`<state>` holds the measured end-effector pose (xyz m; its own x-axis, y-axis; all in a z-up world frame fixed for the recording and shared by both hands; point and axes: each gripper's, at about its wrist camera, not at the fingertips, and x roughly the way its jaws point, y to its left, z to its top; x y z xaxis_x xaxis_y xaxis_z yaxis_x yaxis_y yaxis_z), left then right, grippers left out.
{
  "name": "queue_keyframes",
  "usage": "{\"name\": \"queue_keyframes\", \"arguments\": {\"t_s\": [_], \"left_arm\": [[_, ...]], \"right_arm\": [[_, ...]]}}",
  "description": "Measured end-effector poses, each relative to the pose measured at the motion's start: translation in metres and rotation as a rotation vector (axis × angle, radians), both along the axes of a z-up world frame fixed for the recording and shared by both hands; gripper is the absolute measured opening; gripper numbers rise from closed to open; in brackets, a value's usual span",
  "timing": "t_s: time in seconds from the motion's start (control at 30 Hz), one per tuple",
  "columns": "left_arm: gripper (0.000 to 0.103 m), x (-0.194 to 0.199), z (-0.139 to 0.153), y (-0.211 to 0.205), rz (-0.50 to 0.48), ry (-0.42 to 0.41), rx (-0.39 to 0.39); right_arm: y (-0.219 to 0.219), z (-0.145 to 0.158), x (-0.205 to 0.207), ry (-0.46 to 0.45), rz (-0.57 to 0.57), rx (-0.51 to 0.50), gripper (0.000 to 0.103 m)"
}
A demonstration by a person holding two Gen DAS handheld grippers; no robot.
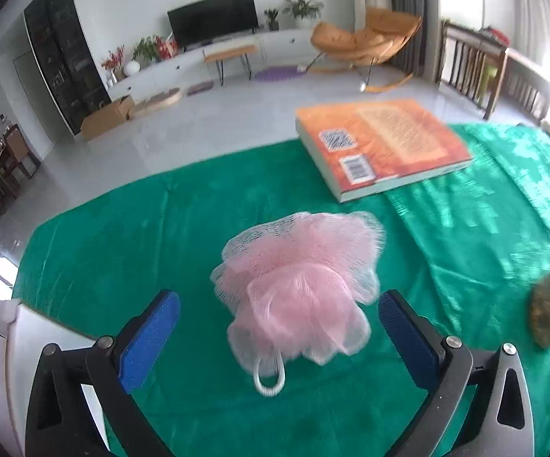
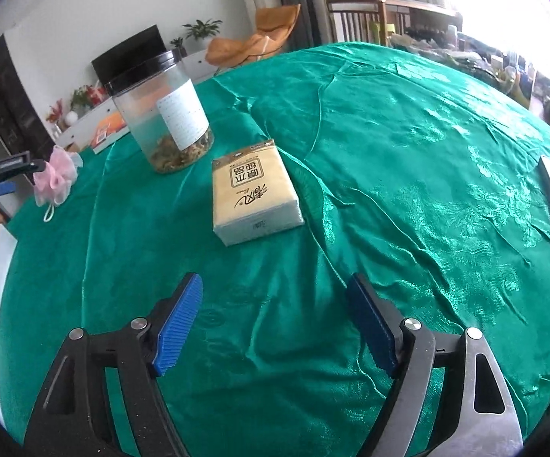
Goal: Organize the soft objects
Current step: 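Grasp the pink mesh loofah with the left gripper while the right gripper grasps the tissue pack, then carry the loofah and tissue pack into the white box and open both grippers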
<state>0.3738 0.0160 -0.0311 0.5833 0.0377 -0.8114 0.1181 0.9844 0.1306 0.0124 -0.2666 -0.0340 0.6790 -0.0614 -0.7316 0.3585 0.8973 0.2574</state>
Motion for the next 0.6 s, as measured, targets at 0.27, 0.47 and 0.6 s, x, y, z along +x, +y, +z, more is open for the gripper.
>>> {"name": "queue_keyframes", "arguments": {"t_s": [0.27,0.47,0.6], "left_arm": [[0.048,0.026,-0.033,0.002,0.008,0.096,-0.093],[0.033,-0.017,-0.004,0.014,-0.061,0.064,-0.250],[0.033,-0.069,0.027,0.030,-0.104,0.065,-0.366]], "right_arm": [[-0.025,0.023,0.074,0.040,0.149,-0.022,0.081],[-0.012,0.005,0.119,0.215,0.292,-0.114,0.054],[-0.043,0.035,0.118,0.134,0.185,-0.053,0.054]]}}
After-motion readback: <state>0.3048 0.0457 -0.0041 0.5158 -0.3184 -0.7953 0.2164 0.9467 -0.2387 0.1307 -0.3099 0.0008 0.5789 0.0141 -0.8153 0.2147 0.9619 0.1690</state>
